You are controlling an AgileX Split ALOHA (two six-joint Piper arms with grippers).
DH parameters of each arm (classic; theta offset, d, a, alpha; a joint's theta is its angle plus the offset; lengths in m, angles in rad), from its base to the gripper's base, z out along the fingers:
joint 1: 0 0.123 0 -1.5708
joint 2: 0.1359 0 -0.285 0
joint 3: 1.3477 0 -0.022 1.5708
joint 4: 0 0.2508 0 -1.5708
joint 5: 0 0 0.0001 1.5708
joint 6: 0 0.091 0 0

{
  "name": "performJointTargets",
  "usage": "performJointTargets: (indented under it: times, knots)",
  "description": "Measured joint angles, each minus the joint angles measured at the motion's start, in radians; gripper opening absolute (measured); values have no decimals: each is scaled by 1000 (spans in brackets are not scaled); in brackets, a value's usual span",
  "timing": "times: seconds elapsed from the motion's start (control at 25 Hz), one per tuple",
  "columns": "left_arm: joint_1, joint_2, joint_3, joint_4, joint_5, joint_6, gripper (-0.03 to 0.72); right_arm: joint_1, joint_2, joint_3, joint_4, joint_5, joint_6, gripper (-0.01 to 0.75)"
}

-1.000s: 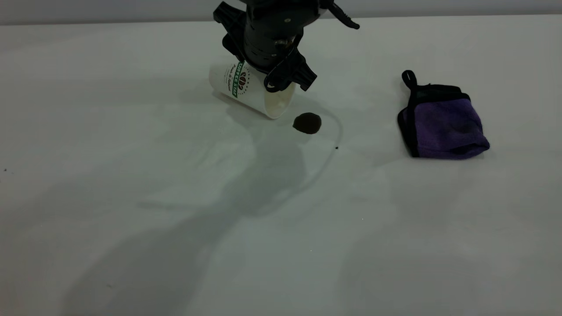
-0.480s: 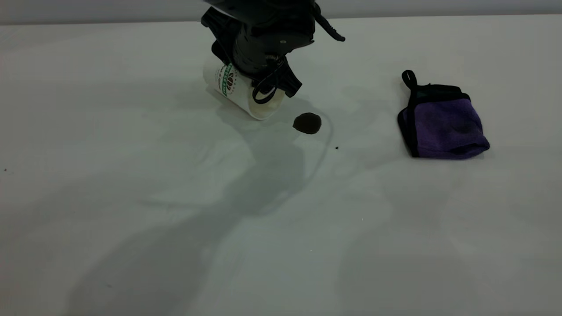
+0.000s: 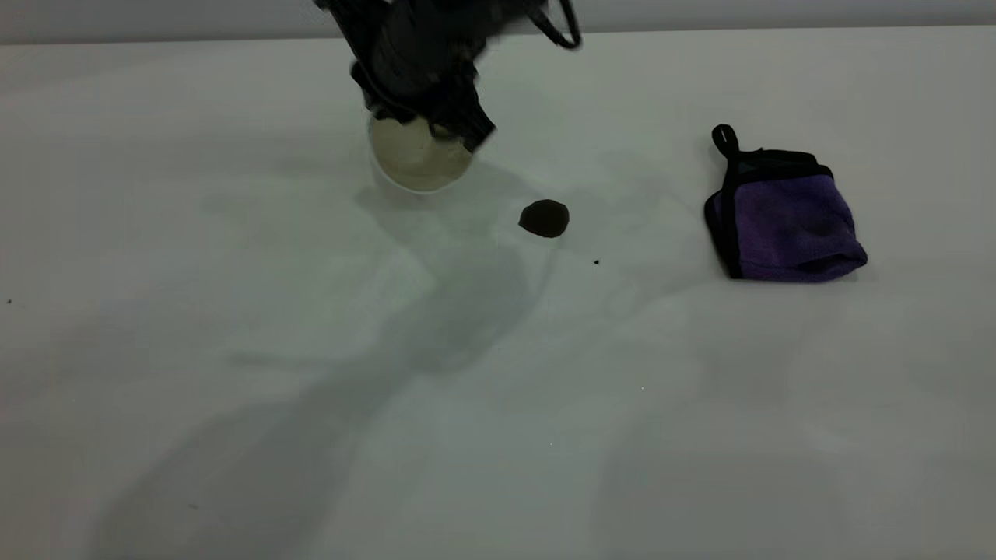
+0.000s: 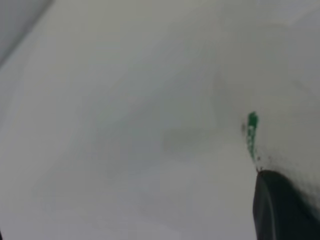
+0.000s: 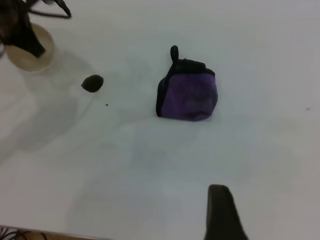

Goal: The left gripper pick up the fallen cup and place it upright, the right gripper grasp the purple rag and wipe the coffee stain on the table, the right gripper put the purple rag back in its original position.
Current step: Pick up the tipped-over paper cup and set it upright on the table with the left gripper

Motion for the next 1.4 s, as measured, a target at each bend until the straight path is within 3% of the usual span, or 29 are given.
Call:
performJointTargets:
  times: [0.32,0.6,0.88,1.4]
  knots:
    - [213,-124,-56,-637,88,583,0,0,0,0,0,0,0,510]
    - [361,-106,-139,-962,139,786,0,0,0,0,0,0,-1,510]
    - [415,18,-267,-1022,300,845,0,0,0,0,0,0,0,510]
    - [414,93,-344,-1034,336,847,14,0,0,0,0,0,0,510]
